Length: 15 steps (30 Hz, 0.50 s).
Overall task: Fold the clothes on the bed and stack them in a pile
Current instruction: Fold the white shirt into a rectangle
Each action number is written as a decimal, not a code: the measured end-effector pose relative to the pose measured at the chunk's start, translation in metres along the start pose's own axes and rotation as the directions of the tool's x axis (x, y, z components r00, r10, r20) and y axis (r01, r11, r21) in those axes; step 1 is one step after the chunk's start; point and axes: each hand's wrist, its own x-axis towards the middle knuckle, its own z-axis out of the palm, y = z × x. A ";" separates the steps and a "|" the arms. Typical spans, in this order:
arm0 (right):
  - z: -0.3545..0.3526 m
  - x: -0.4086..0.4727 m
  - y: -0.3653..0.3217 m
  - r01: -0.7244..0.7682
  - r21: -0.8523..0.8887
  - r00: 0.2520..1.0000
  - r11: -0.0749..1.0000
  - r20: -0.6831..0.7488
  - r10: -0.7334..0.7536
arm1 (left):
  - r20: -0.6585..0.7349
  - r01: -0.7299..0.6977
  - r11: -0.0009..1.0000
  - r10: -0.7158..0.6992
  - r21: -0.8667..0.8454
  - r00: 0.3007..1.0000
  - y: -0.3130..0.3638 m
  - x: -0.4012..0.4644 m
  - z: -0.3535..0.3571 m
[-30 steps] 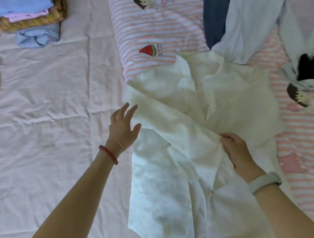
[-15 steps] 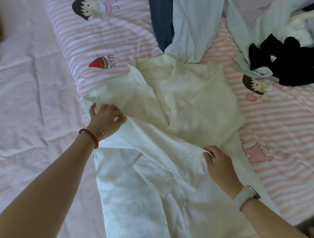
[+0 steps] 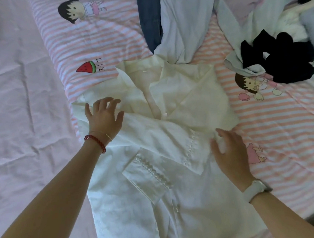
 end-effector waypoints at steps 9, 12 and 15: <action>0.026 0.025 -0.020 0.088 -0.218 0.990 0.972 0.126 -0.061 | -0.186 0.082 0.995 -0.090 -0.049 0.978 0.013 -0.072 0.022; 0.013 0.039 -0.016 -0.171 0.240 0.985 0.956 0.022 0.171 | -0.093 0.137 0.987 -0.145 -0.087 0.985 0.014 -0.073 0.026; -0.007 0.063 -0.004 -0.551 0.540 0.821 0.636 0.216 0.529 | 0.086 0.183 0.983 -0.180 -0.023 0.980 0.007 -0.064 0.034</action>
